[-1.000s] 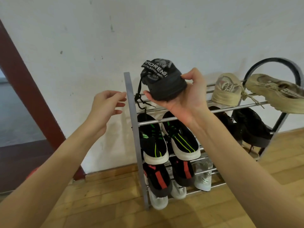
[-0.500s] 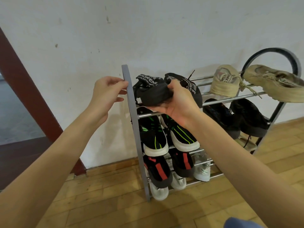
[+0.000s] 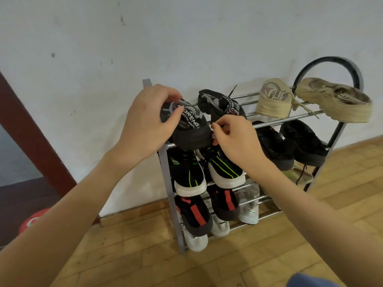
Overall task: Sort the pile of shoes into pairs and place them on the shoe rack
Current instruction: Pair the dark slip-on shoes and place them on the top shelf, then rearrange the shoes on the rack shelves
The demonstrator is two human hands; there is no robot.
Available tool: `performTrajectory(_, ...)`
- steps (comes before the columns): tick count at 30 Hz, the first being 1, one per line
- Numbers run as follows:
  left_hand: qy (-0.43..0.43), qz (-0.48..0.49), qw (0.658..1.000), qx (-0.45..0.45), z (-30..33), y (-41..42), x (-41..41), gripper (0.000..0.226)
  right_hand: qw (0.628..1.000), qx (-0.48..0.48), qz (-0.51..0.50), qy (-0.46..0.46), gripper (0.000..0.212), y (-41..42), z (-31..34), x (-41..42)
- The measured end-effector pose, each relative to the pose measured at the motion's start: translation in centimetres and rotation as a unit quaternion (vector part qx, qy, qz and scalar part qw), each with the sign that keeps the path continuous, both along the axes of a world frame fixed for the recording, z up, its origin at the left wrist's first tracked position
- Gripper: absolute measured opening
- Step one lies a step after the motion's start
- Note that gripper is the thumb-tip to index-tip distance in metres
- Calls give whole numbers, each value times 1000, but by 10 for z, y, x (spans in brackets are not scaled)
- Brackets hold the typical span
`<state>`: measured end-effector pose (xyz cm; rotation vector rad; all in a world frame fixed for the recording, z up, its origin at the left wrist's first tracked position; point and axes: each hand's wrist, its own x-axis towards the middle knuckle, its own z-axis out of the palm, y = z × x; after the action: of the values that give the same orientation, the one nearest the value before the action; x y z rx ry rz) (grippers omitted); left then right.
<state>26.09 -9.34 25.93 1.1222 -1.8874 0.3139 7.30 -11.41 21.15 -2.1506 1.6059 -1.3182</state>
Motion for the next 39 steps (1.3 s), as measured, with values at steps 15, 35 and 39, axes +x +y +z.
performTrajectory(15,-185,38,979,70,-22,-6,-13,60,989,33,130,-64,68,-44,-1,-49)
performTrajectory(35,-10,74,997,11,-33,-2,-77,51,976,-126,153,93,52,-44,-9,-96)
performTrajectory(39,-59,34,998,13,-27,-18,-120,46,965,-261,37,12,49,-44,-22,-171)
